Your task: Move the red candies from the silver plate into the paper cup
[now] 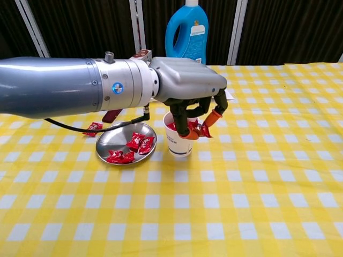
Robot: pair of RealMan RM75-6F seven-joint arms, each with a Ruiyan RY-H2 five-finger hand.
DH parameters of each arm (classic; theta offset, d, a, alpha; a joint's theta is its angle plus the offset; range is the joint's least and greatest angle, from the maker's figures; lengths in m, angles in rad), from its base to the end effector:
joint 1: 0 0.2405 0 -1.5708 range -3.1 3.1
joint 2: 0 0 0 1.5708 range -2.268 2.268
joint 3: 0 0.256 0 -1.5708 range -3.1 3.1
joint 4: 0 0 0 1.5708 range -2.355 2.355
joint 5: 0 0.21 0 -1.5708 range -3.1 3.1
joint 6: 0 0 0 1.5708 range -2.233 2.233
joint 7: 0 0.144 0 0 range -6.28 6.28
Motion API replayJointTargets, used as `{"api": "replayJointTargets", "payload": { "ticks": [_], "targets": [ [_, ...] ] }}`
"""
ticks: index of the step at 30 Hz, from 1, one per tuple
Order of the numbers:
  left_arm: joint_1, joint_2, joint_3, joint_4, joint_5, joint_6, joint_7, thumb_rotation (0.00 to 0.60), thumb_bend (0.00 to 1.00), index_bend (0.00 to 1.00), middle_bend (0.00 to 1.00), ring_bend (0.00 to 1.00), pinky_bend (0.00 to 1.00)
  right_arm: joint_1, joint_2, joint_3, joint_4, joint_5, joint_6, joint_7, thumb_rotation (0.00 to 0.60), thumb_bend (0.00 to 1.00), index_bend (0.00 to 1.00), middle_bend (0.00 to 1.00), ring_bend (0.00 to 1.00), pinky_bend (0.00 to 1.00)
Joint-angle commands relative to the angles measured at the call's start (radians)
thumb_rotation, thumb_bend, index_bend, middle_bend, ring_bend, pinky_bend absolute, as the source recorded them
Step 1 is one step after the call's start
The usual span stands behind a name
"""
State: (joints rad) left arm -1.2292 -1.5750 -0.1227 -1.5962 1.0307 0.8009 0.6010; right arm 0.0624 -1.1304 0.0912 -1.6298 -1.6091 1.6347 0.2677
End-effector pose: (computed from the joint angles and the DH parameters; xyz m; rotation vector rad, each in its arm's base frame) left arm 0.0183 0.3249 -0.0591 -2.4110 -0.3861 -0.9347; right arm -0.2846 -0.1793 0.1738 1.2663 -0.9519 1.2984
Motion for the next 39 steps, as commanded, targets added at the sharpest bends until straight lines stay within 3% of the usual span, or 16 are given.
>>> {"api": "replayJointTargets", "payload": {
  "ticks": [1, 13, 19, 23, 31, 36, 39],
  "targets": [
    [0.010, 0.016, 0.009, 0.008, -0.041, 0.009, 0.023, 0.600, 0.37, 0.58, 0.84, 0.91, 1.00, 0.000, 0.001, 0.000, -0.001, -0.001, 0.000, 0.000, 0.600, 0.36, 0.00, 0.00, 0.00, 0.00],
    [0.031, -0.014, 0.001, 0.077, -0.073, 0.051, 0.022, 0.600, 0.36, 0.58, 0.84, 0.91, 1.00, 0.003, 0.001, 0.001, -0.004, 0.009, -0.012, -0.009, 0.600, 0.36, 0.00, 0.00, 0.00, 0.00],
    [0.034, -0.029, 0.003, 0.098, -0.093, 0.055, 0.043, 0.600, 0.25, 0.52, 0.84, 0.91, 1.00, 0.003, 0.002, 0.000, -0.006, 0.008, -0.012, -0.009, 0.600, 0.36, 0.00, 0.00, 0.00, 0.00],
    [0.039, -0.041, 0.001, 0.102, -0.101, 0.075, 0.056, 0.600, 0.20, 0.44, 0.83, 0.91, 1.00, 0.002, 0.003, 0.000, -0.006, 0.007, -0.011, -0.008, 0.600, 0.36, 0.00, 0.00, 0.00, 0.00],
    [0.092, -0.009, -0.033, 0.051, -0.107, 0.175, 0.036, 0.600, 0.20, 0.35, 0.83, 0.91, 1.00, 0.000, 0.003, -0.001, -0.006, 0.005, -0.008, -0.006, 0.600, 0.36, 0.00, 0.00, 0.00, 0.00],
    [0.165, 0.056, -0.005, -0.015, -0.127, 0.280, 0.077, 0.600, 0.19, 0.34, 0.85, 0.92, 1.00, 0.000, 0.004, -0.001, -0.005, 0.004, -0.007, -0.003, 0.600, 0.36, 0.00, 0.00, 0.00, 0.00],
    [0.218, 0.085, 0.027, -0.026, -0.199, 0.340, 0.143, 0.600, 0.19, 0.34, 0.87, 0.93, 1.00, 0.002, 0.003, -0.002, -0.006, 0.002, -0.010, -0.007, 0.600, 0.36, 0.00, 0.00, 0.00, 0.00]
  ]
}}
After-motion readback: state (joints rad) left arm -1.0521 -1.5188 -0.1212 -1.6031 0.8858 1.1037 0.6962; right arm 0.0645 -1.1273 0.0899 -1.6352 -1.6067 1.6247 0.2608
